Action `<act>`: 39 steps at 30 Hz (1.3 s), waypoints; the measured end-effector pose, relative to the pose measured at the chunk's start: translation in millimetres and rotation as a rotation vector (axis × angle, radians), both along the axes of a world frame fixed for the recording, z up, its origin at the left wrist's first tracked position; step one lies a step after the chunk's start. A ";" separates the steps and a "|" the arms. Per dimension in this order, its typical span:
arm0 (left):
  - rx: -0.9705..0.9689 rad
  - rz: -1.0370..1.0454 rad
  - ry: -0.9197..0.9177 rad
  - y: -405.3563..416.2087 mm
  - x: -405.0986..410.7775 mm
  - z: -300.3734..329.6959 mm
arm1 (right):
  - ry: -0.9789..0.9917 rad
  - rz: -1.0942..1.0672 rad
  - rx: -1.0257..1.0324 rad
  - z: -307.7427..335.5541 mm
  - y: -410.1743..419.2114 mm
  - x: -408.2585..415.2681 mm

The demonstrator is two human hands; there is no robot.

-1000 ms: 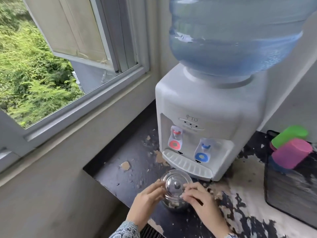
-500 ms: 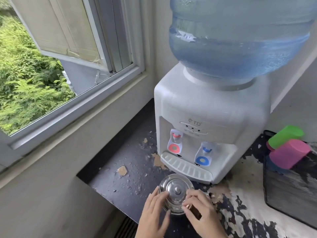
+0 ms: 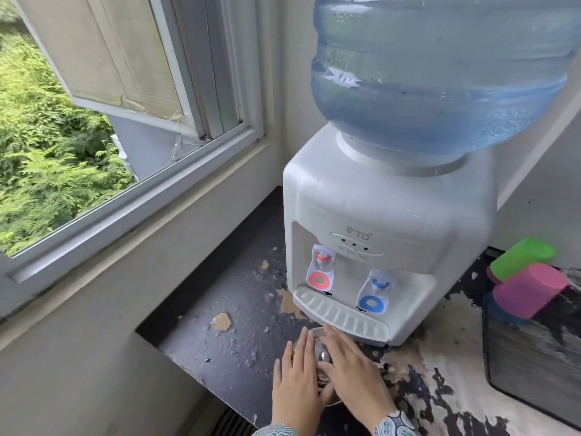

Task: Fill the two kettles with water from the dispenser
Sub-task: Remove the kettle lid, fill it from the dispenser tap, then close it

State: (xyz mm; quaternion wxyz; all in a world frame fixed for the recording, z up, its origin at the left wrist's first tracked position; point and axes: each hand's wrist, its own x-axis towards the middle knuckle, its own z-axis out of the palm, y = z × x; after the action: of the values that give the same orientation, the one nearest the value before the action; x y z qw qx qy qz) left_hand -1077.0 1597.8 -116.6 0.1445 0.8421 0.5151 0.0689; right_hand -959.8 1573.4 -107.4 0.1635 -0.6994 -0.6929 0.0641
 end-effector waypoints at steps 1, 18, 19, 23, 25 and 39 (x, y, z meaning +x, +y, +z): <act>0.016 0.005 0.000 0.7 -0.1 -0.2 | -0.043 -0.002 0.020 3.2 -1.6 -1.6; 0.194 -0.175 0.009 9.9 -1.5 -9.9 | -0.117 -0.049 0.026 4.7 4.0 -4.7; 0.187 -0.185 -0.041 10.4 -1.4 -9.6 | -0.065 -0.057 -0.008 5.0 5.3 -4.0; -0.091 -0.196 -0.357 7.7 -2.7 -6.5 | 0.127 -0.098 -0.064 3.9 9.8 7.3; -0.167 -0.178 -0.419 8.3 -0.7 -6.8 | 0.188 -0.104 -0.055 6.0 11.2 14.3; -0.096 -0.167 -0.215 13.1 -4.2 -17.5 | 0.795 -0.866 0.379 -16.7 -73.4 65.9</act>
State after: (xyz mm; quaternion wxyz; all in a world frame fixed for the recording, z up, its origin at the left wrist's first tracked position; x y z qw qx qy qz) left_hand -1081.2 1611.0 -134.0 0.2442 0.8619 0.4274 0.1219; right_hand -893.9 1500.0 -124.2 0.5417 -0.7986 -0.2314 0.1234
